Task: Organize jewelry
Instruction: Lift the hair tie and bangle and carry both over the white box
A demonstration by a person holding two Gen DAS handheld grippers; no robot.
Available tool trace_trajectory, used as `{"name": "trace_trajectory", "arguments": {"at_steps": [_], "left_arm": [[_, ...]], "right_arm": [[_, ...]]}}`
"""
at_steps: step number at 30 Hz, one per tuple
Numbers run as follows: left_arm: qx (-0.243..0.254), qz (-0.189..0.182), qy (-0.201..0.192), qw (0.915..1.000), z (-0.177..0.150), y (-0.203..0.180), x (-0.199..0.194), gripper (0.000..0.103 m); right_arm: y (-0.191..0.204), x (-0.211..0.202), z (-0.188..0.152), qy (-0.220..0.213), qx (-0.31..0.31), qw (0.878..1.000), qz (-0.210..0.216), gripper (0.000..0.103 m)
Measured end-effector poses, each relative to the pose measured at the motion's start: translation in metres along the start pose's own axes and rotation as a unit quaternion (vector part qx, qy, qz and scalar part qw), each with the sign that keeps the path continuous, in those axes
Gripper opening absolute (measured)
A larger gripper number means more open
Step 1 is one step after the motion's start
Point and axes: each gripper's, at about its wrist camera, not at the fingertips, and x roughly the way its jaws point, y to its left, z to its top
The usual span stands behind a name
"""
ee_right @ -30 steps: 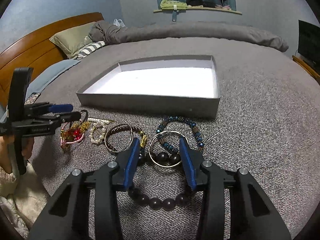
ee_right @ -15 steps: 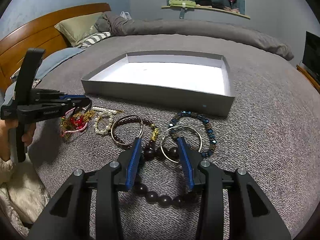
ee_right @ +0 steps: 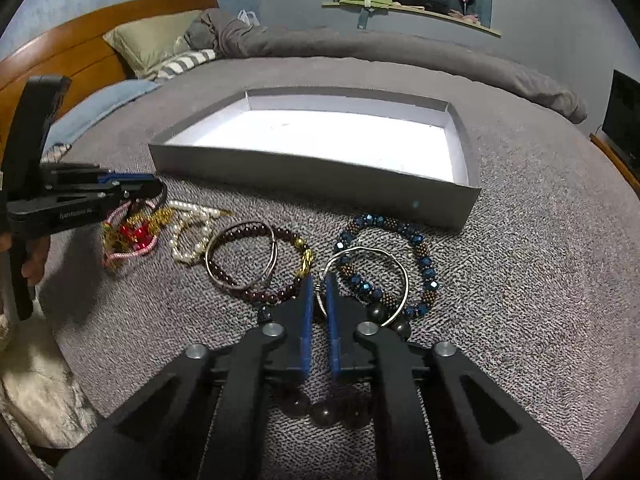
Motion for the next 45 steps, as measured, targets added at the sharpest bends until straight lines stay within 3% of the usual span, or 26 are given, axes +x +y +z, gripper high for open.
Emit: {"name": "trace_trajectory", "arguments": {"at_steps": [10,15,23,26,31,39,45], "left_arm": [[0.007,0.006,-0.056,0.9984,0.009,-0.003,-0.042,0.013],[0.008,0.008,-0.081,0.9966,0.023,-0.004,-0.061,0.013],[0.005,0.012,-0.14,0.9901,0.072,-0.007,-0.085,0.013],[-0.006,-0.002,-0.151,0.9885,0.093,-0.005,-0.086,0.013],[-0.023,-0.014,-0.139,0.9899,0.113,-0.003,-0.061,0.013],[-0.044,-0.007,-0.064,0.9969,0.095,0.011,0.011,0.013],[-0.047,0.0,-0.018,0.9987,0.083,0.025,0.042,0.013]], "right_arm": [[-0.001,-0.024,0.008,-0.04,0.01,0.999,-0.001,0.005],[-0.004,-0.039,0.029,-0.073,0.019,0.997,0.002,0.005],[-0.011,-0.039,0.077,-0.103,0.026,0.994,-0.005,0.005],[-0.017,-0.033,0.097,-0.107,0.034,0.994,-0.005,0.005],[-0.028,-0.012,0.114,-0.099,0.048,0.994,-0.007,0.005],[-0.036,0.037,0.093,-0.027,0.062,0.998,0.0,0.005],[-0.043,0.054,0.091,0.009,0.08,0.997,-0.001,0.005]]}}
